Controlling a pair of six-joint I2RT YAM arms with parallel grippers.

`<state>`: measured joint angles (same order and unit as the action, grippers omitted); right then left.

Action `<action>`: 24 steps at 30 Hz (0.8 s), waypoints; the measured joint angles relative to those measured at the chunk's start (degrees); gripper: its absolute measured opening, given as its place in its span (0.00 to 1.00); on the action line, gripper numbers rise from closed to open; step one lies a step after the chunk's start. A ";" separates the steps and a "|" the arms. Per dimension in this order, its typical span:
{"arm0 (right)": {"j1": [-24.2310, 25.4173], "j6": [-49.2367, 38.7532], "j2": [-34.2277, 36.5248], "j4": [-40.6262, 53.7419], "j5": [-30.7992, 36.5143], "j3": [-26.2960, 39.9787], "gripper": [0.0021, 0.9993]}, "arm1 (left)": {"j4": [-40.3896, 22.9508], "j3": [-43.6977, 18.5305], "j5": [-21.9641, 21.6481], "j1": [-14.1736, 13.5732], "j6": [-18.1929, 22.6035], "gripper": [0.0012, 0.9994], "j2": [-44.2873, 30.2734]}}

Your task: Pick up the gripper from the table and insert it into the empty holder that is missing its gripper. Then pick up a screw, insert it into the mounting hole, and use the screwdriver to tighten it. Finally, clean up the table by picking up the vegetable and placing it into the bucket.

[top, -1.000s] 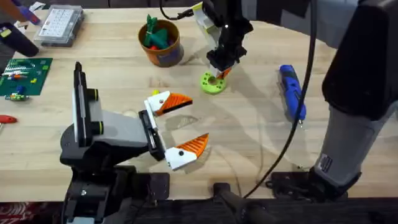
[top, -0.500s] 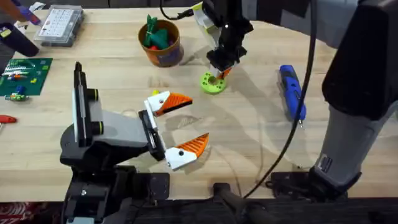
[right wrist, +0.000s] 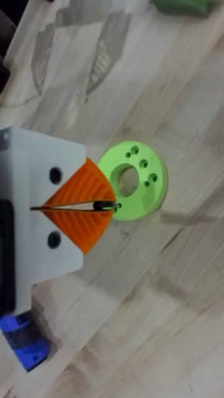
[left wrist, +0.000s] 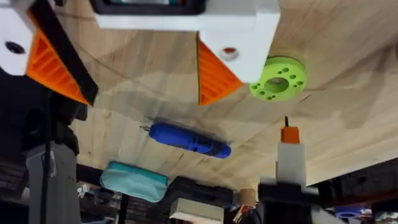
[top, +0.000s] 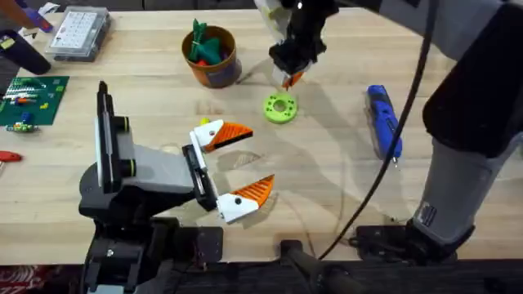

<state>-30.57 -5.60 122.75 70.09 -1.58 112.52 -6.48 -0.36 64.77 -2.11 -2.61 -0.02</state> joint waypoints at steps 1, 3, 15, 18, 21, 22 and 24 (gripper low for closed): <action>0.00 -0.18 0.00 1.27 0.00 1.46 0.01 | 0.00 0.00 0.00 0.00 0.00 0.99 0.00; 0.00 -0.44 -0.01 3.59 0.00 4.65 0.01 | 0.00 0.00 0.01 0.00 0.00 0.99 0.00; 0.00 -2.66 -6.69 9.72 0.89 10.12 0.01 | 0.00 0.00 0.01 0.00 0.00 0.99 0.01; 0.04 -2.85 -10.04 10.44 1.46 10.13 0.01 | 0.00 0.00 0.00 0.00 0.00 0.99 -0.01; 0.24 -3.06 -13.48 10.28 1.71 9.67 0.01 | 0.00 0.00 0.01 0.00 0.00 0.99 0.01; 0.37 -3.08 -14.79 9.90 1.74 8.88 0.01 | 0.00 0.00 0.02 0.00 0.00 0.99 0.00; 0.79 -3.23 -18.00 8.95 1.78 5.77 0.01 | 0.00 0.00 0.01 0.00 0.00 0.99 -0.01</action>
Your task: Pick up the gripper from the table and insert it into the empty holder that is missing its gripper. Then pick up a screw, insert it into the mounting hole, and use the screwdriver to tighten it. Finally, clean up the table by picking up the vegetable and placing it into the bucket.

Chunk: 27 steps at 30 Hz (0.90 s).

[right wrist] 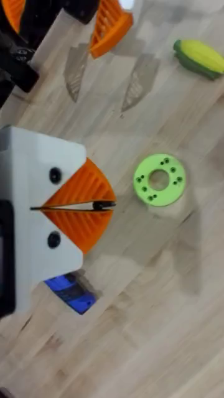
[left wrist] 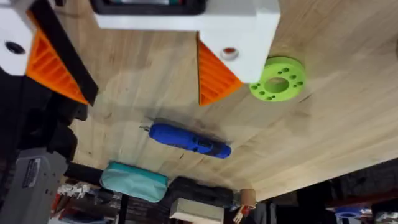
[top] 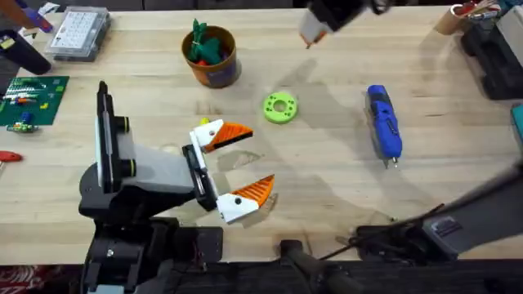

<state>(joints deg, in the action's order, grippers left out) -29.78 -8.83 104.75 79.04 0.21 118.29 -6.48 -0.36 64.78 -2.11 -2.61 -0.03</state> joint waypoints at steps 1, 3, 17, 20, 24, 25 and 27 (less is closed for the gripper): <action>0.25 -0.01 -1.75 -0.43 0.02 -1.99 0.01 | 0.00 0.00 0.00 0.00 0.00 0.99 0.00; 0.62 -0.03 -5.23 -2.26 0.18 -6.30 0.01 | 0.00 0.00 -0.01 0.00 0.00 0.99 0.01; -5.24 -1.42 -20.34 -10.77 -4.26 -22.30 0.01 | 0.00 0.00 -0.02 0.00 0.00 0.99 0.02; -7.70 -1.98 -17.87 -11.20 -4.62 -22.47 0.01 | 0.00 0.00 -0.03 0.00 0.00 0.99 0.02; -10.30 -2.69 -15.26 -11.43 -5.50 -22.68 0.01 | 0.00 0.00 -0.03 0.00 0.00 0.99 0.01; -10.92 -3.11 -14.97 -11.48 -6.18 -22.67 0.01 | 0.00 0.00 -0.03 0.00 0.00 0.99 0.01; -12.09 -3.90 -14.75 -11.66 -7.48 -22.45 0.01 | 0.00 0.00 -0.03 0.00 0.00 0.99 0.02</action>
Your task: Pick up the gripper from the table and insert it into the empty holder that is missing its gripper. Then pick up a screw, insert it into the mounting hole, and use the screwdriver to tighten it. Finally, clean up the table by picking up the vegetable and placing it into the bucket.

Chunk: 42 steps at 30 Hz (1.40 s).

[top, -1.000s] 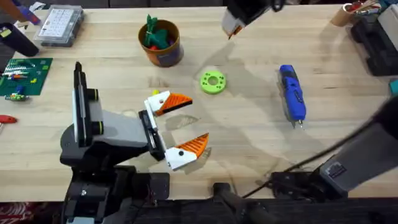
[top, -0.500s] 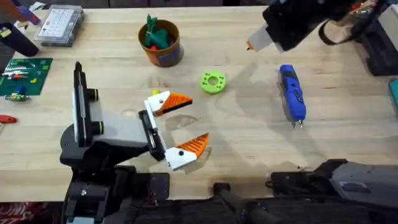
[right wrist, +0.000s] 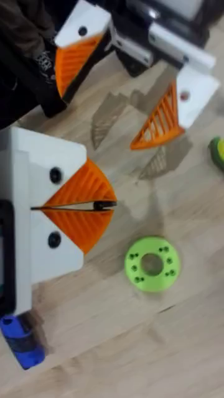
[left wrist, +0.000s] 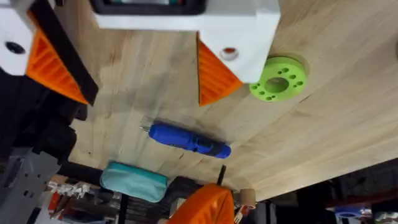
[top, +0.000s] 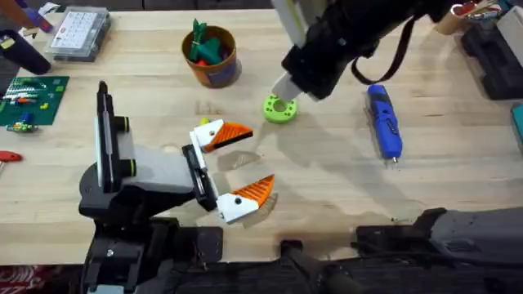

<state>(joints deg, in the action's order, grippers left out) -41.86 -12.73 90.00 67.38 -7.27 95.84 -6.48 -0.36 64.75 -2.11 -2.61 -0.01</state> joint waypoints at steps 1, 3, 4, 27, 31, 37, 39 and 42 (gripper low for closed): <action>-0.42 -0.39 0.01 0.03 -0.43 0.29 0.01 | 0.00 0.00 0.00 0.00 0.00 0.99 -0.01; -1.15 -1.05 0.01 0.07 -1.23 1.38 0.01 | 0.00 0.00 0.00 0.00 0.00 0.99 -0.02; -1.37 -1.25 -0.01 0.10 -1.48 2.10 0.01 | 0.00 0.00 0.00 0.00 0.00 0.99 -0.01; -5.75 -6.62 10.79 10.64 -3.10 26.24 0.01 | 0.00 0.00 0.00 0.00 0.00 0.99 -0.02; -7.42 -8.22 11.77 11.12 -3.73 26.24 0.01 | 0.00 0.00 0.00 0.00 0.00 0.99 -0.02; -9.56 -10.12 11.75 13.13 -5.41 26.26 0.01 | 0.00 0.00 0.02 0.00 -0.02 0.99 0.00; -9.85 -10.35 11.75 13.25 -5.76 26.26 0.01 | 0.00 0.00 0.02 0.00 0.00 0.99 -0.02; -9.88 -10.51 11.75 13.26 -5.92 26.26 0.01 | 0.00 0.00 0.02 0.00 0.00 0.99 0.00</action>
<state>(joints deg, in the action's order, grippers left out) -51.75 -23.24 101.75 80.64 -13.20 122.10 -6.48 -0.36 64.77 -2.11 -2.61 -0.01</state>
